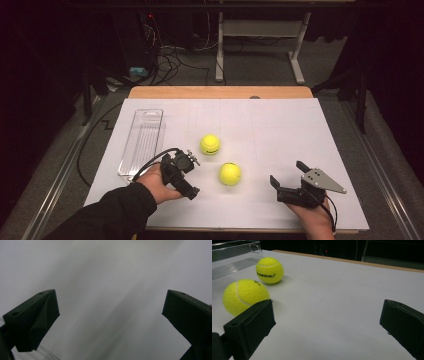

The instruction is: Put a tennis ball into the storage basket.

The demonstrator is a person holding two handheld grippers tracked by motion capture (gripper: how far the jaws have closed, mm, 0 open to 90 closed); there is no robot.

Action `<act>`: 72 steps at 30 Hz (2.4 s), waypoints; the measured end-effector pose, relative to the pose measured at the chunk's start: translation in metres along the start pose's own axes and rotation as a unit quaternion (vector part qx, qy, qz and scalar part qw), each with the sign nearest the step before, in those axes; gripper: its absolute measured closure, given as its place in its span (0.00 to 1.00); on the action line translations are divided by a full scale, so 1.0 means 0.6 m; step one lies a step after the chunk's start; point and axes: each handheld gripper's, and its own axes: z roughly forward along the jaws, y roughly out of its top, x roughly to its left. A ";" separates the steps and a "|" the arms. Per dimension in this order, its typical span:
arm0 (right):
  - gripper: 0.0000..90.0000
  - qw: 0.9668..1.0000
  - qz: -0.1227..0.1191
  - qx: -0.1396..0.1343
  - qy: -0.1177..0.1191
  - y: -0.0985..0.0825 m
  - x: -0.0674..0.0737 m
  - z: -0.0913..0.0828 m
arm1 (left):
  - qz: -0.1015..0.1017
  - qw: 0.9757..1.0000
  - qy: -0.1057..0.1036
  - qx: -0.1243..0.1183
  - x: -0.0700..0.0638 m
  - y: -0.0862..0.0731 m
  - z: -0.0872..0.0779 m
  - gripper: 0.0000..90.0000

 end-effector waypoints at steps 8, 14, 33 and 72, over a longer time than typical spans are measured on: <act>0.00 1.000 0.004 -0.004 -0.002 0.001 -0.005 -0.004 | -0.012 1.000 -0.004 -0.004 0.010 0.024 -0.012 0.02; 0.00 1.000 0.004 -0.005 -0.003 0.001 -0.005 -0.004 | -0.042 0.998 -0.007 -0.038 0.029 0.044 -0.017 0.02; 0.00 1.000 0.008 -0.006 -0.007 0.001 -0.010 -0.007 | -0.120 0.986 0.037 -0.110 0.065 0.114 0.027 0.04; 0.00 1.000 0.008 -0.005 -0.005 -0.001 -0.012 -0.006 | -0.131 0.984 0.044 -0.111 0.069 0.146 0.071 0.29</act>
